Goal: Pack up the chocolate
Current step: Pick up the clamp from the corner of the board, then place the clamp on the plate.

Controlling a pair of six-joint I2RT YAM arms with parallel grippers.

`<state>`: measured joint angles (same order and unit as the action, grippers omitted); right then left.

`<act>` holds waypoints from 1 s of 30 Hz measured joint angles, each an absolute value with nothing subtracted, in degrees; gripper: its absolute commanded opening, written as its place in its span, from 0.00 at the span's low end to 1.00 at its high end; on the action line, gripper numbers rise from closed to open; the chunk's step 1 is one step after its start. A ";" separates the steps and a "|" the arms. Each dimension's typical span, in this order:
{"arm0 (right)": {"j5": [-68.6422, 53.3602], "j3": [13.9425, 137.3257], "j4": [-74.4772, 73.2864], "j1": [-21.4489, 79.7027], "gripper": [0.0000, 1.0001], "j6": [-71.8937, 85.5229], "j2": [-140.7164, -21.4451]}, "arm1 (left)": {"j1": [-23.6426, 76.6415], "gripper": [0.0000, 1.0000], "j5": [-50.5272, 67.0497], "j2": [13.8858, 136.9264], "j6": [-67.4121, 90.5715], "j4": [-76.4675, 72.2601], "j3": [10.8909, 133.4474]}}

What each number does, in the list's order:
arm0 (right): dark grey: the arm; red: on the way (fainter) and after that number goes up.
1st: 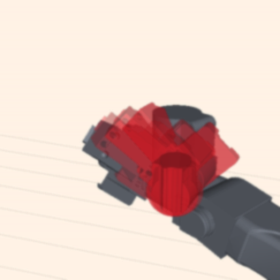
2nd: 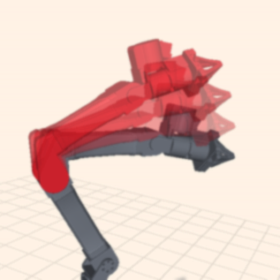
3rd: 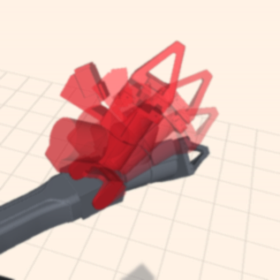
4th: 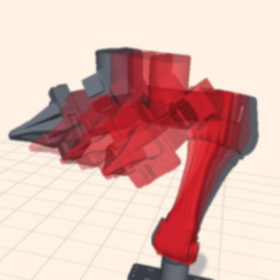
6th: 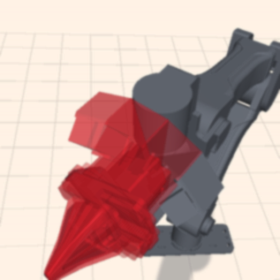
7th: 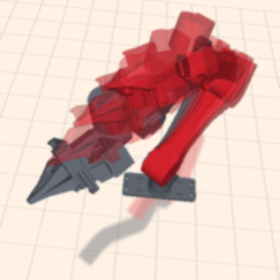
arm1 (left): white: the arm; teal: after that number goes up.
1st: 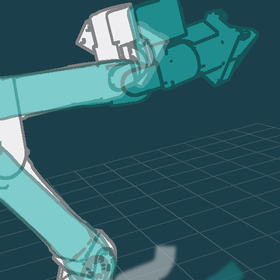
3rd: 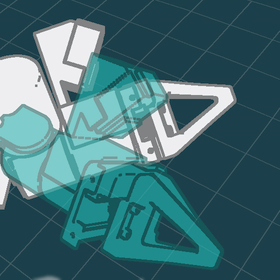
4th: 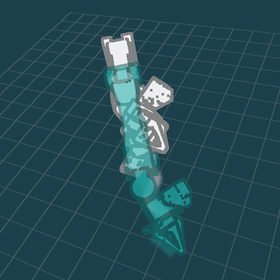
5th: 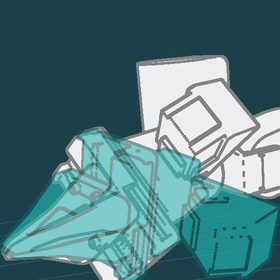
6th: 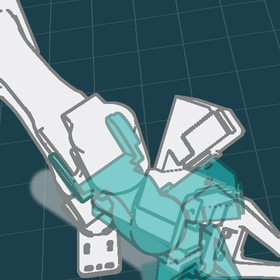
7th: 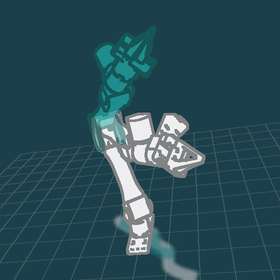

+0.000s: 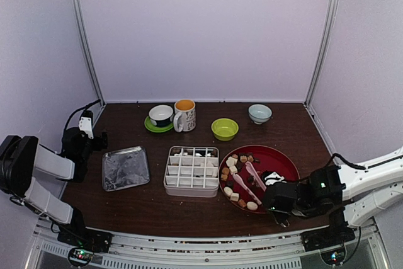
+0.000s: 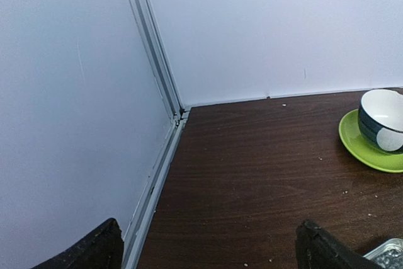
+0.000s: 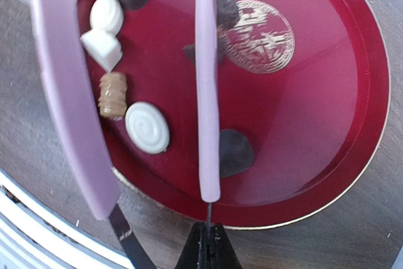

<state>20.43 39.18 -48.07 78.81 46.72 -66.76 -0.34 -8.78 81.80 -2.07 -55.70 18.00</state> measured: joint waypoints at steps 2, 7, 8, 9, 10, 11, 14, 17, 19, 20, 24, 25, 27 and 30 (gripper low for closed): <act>20.73 39.18 -47.92 77.12 0.00 47.03 -65.65 | -0.34 0.98 -8.78 81.80 -2.04 -55.70 18.00; 19.77 38.59 -45.98 70.43 0.00 48.01 -63.53 | -0.34 0.98 -8.78 81.80 -2.07 -55.70 18.00; 18.87 38.11 -45.28 68.60 0.00 48.05 -63.37 | -0.34 0.98 -8.78 81.80 -2.07 -55.70 18.00; 18.13 37.54 -44.93 67.02 0.00 48.05 -63.31 | -0.34 0.98 -8.78 81.80 -2.07 -55.70 18.00; 17.61 36.95 -44.64 65.80 0.00 48.05 -63.29 | -0.34 0.98 -8.78 81.80 -2.07 -55.70 18.00; 16.80 35.92 -44.12 64.07 0.00 48.01 -63.22 | -0.34 0.98 -8.78 81.80 -2.07 -55.70 18.00; 14.72 32.99 -43.88 60.34 0.00 47.94 -62.98 | -0.34 0.98 -8.78 81.80 -2.07 -55.70 18.00; 13.08 31.42 -43.90 58.22 0.02 47.81 -62.92 | -0.34 0.98 -8.78 81.80 -2.07 -55.70 18.00; 12.27 31.29 -43.92 57.45 0.13 47.77 -62.92 | -0.34 0.98 -8.78 81.80 -2.07 -55.70 18.00; 12.01 31.29 -43.88 57.25 0.17 47.72 -62.94 | -0.34 0.98 -8.78 81.80 -2.04 -55.70 18.00; 11.44 31.35 -43.94 57.01 0.21 47.20 -63.68 | -0.34 0.98 -8.78 81.80 -2.04 -55.70 18.00; 11.42 31.40 -44.03 56.99 0.22 46.98 -63.79 | -0.34 0.98 -8.78 81.80 -2.07 -55.70 18.00; 11.40 31.68 -44.45 56.88 0.24 46.68 -63.88 | -0.34 0.98 -8.78 81.80 -2.07 -55.70 18.00; 11.55 33.08 -45.87 56.82 0.27 46.41 -63.86 | -0.34 0.98 -8.78 81.80 -2.07 -55.70 18.00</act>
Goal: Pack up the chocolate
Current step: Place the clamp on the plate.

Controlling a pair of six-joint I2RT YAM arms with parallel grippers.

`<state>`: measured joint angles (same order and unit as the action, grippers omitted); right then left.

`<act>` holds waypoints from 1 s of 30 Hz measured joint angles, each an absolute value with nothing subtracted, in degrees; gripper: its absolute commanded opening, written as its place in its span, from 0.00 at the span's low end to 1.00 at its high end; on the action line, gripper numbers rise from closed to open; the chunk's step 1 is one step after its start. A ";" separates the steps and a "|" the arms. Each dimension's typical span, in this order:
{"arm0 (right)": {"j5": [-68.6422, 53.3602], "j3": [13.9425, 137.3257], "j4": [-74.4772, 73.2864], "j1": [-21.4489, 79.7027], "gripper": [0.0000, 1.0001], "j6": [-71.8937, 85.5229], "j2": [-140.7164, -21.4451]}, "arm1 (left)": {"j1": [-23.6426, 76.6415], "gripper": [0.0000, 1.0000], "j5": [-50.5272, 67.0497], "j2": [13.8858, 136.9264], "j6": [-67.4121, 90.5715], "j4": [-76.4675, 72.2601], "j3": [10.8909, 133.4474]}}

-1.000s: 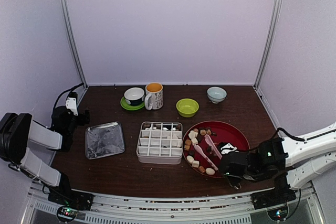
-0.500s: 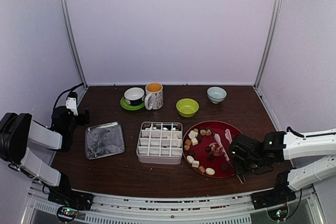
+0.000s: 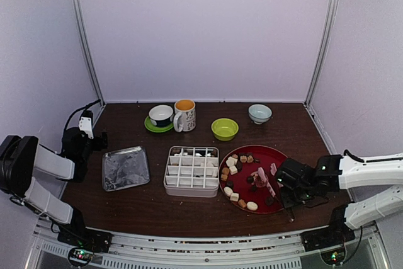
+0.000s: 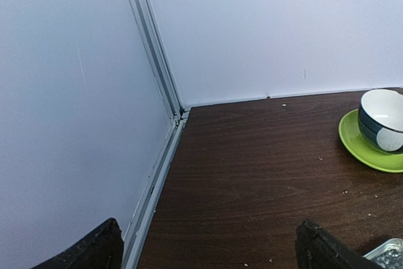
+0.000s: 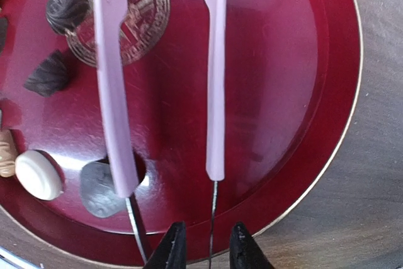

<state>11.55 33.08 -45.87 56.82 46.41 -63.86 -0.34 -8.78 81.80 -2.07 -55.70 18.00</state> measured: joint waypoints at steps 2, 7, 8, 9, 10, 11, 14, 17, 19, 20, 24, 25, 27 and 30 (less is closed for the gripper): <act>12.19 34.83 -47.11 56.80 0.31 46.26 -63.61 | -0.34 0.98 -8.78 81.80 -2.07 -55.70 18.00; 13.54 37.95 -48.01 56.80 0.45 45.04 -61.30 | -0.34 0.98 -8.78 81.80 -2.07 -55.70 18.00; 13.56 38.28 -47.99 56.80 0.49 44.80 -60.82 | -0.34 0.98 -8.78 81.80 -2.07 -55.70 18.00; 13.58 38.44 -47.90 56.80 0.51 44.75 -60.45 | -0.34 0.98 -8.78 81.80 -2.07 -55.70 18.00; 13.54 38.48 -47.83 56.80 0.54 44.18 -60.12 | -0.34 0.98 -8.78 81.80 -2.07 -55.70 18.00; 13.52 38.48 -47.79 56.80 0.57 44.01 -59.96 | -0.34 0.98 -8.78 81.80 -2.07 -55.70 18.00; 13.34 38.50 -47.72 56.80 0.78 43.31 -59.75 | -0.34 0.98 -8.78 81.80 -2.07 -55.70 18.00; 12.75 38.57 -47.44 56.80 1.00 42.72 -59.75 | -0.34 0.98 -8.78 81.80 -2.07 -55.70 18.00; 12.64 38.85 -47.40 56.80 1.00 42.46 -59.79 | -0.34 0.98 -8.78 81.80 -2.07 -55.70 18.00; 12.58 39.11 -47.42 56.80 1.00 42.17 -59.86 | -0.34 0.98 -8.78 81.80 -2.07 -55.70 18.00; 12.45 39.53 -47.37 56.80 1.00 41.93 -60.58 | -0.34 0.98 -8.78 81.80 -2.07 -55.70 18.00; 12.43 39.53 -47.42 56.80 1.00 41.93 -60.80 | -0.34 0.98 -8.78 81.80 -2.07 -55.70 18.00; 12.14 39.53 -47.37 56.80 1.00 41.91 -61.10 | -0.34 0.98 -8.78 81.80 -2.04 -55.70 18.00; 10.98 39.53 -47.20 56.82 1.00 41.76 -61.43 | -0.34 0.98 -8.78 81.80 -2.07 -55.70 18.00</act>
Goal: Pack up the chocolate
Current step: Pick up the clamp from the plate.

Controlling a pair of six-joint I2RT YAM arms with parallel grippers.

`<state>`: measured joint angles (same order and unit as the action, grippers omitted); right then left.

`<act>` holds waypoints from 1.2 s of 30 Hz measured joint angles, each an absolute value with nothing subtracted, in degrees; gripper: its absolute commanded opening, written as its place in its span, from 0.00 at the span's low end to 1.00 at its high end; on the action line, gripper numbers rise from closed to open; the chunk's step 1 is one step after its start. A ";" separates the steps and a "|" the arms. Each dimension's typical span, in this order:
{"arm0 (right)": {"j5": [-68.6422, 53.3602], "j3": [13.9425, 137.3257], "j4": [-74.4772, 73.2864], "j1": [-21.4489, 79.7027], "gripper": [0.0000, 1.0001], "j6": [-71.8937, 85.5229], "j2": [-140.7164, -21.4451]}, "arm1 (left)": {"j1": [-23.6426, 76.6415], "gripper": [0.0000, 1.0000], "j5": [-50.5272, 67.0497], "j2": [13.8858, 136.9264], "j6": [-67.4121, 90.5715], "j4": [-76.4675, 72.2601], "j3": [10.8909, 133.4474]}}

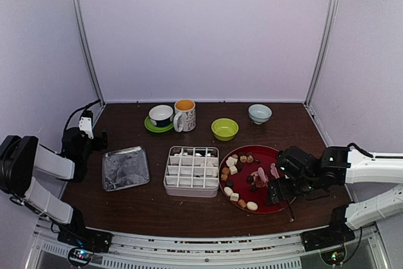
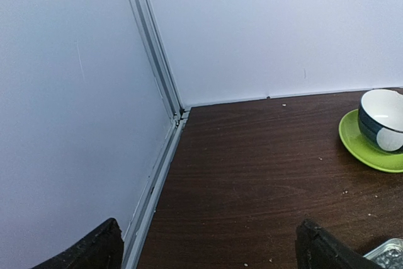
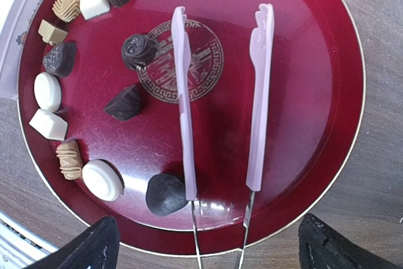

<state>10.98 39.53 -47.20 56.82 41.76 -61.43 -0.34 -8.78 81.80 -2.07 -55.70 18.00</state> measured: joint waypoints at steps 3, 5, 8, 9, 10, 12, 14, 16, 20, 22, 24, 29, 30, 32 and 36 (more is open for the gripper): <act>10.24 39.53 -46.94 57.52 0.97 41.76 -62.46 | -0.34 0.98 -8.78 81.80 -2.07 -55.70 18.00; 10.13 39.53 -46.98 57.95 0.91 41.89 -63.68 | -0.34 0.98 -8.78 81.80 -2.07 -55.70 18.00; 10.13 39.51 -46.98 58.30 0.81 42.41 -65.91 | -0.34 0.98 -8.78 81.80 -2.07 -55.70 18.00; 10.26 39.48 -47.00 58.41 0.77 42.61 -66.37 | -0.34 0.98 -8.78 81.80 -2.07 -55.70 18.00; 10.41 39.44 -47.03 58.50 0.73 42.74 -66.63 | -0.34 0.98 -8.78 81.80 -2.07 -55.70 18.00; 11.16 39.18 -47.05 58.50 0.67 43.53 -66.76 | -0.34 0.98 -8.78 81.80 -2.07 -55.70 18.00; 11.86 38.65 -46.92 58.52 0.65 44.10 -66.74 | -0.34 0.98 -8.78 81.80 -2.07 -55.70 18.00; 12.05 37.82 -46.72 58.50 0.63 44.49 -66.70 | -0.34 0.98 -8.78 81.80 -2.07 -55.70 18.00; 11.99 36.58 -46.46 58.52 0.61 44.75 -66.72 | -0.34 0.98 -8.78 81.80 -2.04 -55.70 18.00; 11.97 36.21 -46.26 58.52 0.61 44.75 -66.72 | -0.34 0.98 -8.78 81.80 -2.04 -55.70 18.00; 11.97 36.05 -45.84 58.52 0.57 44.77 -66.74 | -0.34 0.98 -8.78 81.80 -2.07 -55.70 18.00; 11.81 35.92 -44.58 58.52 0.53 44.75 -67.85 | -0.34 0.98 -8.78 81.80 -2.07 -55.70 18.00; 11.79 35.83 -44.31 58.52 0.53 44.71 -68.23 | -0.34 0.98 -8.78 81.80 -2.07 -55.70 18.00; 11.73 35.46 -43.66 58.52 0.53 44.73 -68.84 | -0.34 0.98 -8.78 81.80 -2.07 -55.70 18.00; 11.57 34.41 -42.19 58.52 0.50 44.75 -69.34 | -0.34 0.98 -8.78 81.80 -2.04 -55.70 18.00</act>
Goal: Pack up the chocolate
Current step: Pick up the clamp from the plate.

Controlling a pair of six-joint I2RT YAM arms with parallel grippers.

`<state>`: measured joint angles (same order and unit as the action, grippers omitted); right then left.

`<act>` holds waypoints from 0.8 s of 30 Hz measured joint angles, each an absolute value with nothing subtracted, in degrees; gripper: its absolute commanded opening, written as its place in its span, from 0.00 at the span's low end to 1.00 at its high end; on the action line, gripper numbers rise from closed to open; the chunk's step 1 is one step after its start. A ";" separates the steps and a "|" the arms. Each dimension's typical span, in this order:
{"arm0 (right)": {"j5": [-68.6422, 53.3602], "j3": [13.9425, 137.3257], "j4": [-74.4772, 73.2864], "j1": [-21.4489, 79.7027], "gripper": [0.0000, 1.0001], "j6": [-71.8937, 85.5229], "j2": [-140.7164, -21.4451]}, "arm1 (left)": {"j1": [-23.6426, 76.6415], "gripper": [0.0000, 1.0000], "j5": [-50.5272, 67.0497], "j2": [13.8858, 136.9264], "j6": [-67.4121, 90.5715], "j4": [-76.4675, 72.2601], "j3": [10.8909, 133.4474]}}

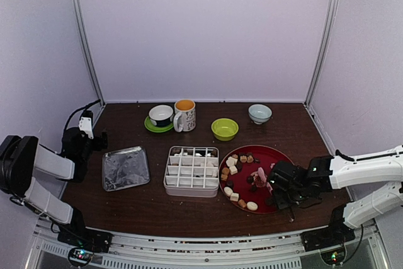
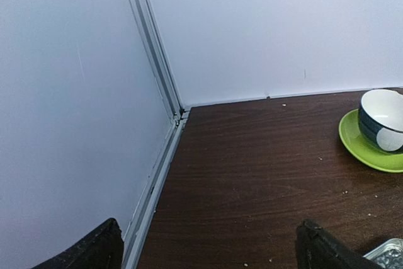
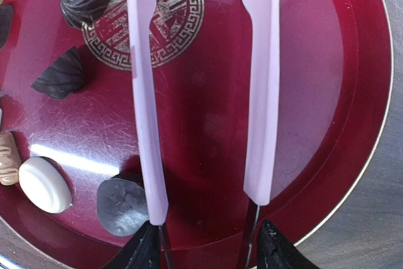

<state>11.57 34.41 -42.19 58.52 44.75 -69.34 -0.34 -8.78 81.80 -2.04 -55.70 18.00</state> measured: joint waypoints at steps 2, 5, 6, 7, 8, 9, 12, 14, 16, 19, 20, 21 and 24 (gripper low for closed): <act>11.51 34.02 -41.58 58.52 0.49 44.75 -69.56 | -0.34 0.98 -8.78 81.80 -2.07 -55.70 18.00; 11.49 33.58 -40.62 58.52 0.46 44.77 -70.37 | -0.34 0.98 -8.78 81.80 -2.04 -55.70 18.00; 11.42 33.36 -40.25 58.52 0.45 44.84 -70.83 | -0.34 0.98 -8.78 81.80 -2.07 -55.70 18.00; 11.38 33.21 -40.07 58.52 0.44 44.91 -71.18 | -0.34 0.98 -8.78 81.80 -2.04 -55.70 18.00; 11.35 32.99 -39.81 58.52 0.43 44.95 -71.46 | -0.34 0.98 -8.78 81.80 -2.04 -55.70 18.00; 11.33 32.77 -39.55 58.52 0.43 44.95 -71.70 | -0.34 0.98 -8.78 81.80 -2.07 -55.70 18.00; 11.33 32.38 -38.72 58.52 0.41 44.97 -71.85 | -0.34 0.98 -8.78 81.80 -2.04 -55.70 18.00; 11.31 32.29 -38.50 58.52 0.39 44.97 -71.88 | -0.34 0.98 -8.78 81.80 -2.07 -55.70 18.00; 11.29 32.27 -38.24 58.52 0.37 44.95 -71.96 | -0.34 0.98 -8.78 81.80 -2.07 -55.70 18.00; 11.27 32.27 -37.63 58.52 0.34 44.97 -72.29 | -0.34 0.98 -8.78 81.80 -2.07 -55.70 18.00; 11.29 32.27 -37.39 58.52 0.33 44.97 -72.49 | -0.34 0.98 -8.78 81.80 -2.07 -55.70 18.00; 11.29 32.27 -37.15 58.52 0.32 44.97 -72.69 | -0.34 0.98 -8.78 81.80 -2.07 -55.70 18.00; 11.31 32.27 -36.53 58.52 0.28 44.93 -72.82 | -0.34 0.98 -8.78 81.80 -2.07 -55.70 18.00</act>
<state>11.31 32.27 -36.53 58.52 44.93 -72.82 -0.34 -8.78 81.80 -2.07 -55.70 18.00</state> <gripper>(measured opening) 0.314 0.977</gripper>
